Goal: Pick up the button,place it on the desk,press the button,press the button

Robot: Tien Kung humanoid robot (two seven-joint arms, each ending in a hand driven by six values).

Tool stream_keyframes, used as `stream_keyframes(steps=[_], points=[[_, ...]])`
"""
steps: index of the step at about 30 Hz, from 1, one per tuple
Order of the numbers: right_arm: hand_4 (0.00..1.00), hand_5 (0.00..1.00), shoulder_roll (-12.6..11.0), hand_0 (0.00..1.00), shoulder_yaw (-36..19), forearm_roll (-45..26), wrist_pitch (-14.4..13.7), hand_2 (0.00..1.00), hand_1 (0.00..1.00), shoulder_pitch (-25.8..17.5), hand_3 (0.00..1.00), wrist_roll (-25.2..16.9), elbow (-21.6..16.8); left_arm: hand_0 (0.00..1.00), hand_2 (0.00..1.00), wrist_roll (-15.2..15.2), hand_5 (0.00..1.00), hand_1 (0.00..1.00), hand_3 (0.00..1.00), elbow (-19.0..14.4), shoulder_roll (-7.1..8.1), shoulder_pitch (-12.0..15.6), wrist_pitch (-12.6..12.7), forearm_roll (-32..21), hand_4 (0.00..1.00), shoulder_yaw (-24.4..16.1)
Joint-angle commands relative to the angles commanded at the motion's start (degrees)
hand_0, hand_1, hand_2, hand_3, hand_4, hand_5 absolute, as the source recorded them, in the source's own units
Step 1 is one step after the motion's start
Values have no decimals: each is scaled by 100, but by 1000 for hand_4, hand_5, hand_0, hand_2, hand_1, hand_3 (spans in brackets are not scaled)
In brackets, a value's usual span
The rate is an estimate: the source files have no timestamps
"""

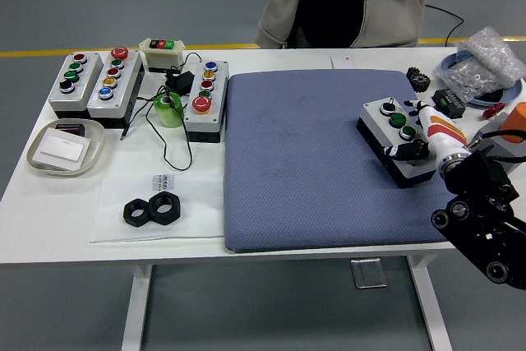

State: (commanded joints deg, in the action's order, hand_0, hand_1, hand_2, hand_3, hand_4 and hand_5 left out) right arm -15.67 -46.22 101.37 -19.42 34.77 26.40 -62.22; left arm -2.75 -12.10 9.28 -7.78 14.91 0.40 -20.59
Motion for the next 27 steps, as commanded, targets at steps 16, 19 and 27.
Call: stream_keyframes(steps=[16,19,27], points=[[985,180,25,525,27,202,443,618,537,183,828,231,184,701,851,-24,998,825,824,4,5,-29,-4,-87,622,48],[985,180,30,525,20,205,492,618,537,194,828,251,193,701,851,-27,998,825,824,4,6,-33,-5,-96,622,52],[976,170,36,432,12,210,682,616,513,242,908,281,236,699,851,-28,998,824,823,7,6,-34,-4,-85,623,42]])
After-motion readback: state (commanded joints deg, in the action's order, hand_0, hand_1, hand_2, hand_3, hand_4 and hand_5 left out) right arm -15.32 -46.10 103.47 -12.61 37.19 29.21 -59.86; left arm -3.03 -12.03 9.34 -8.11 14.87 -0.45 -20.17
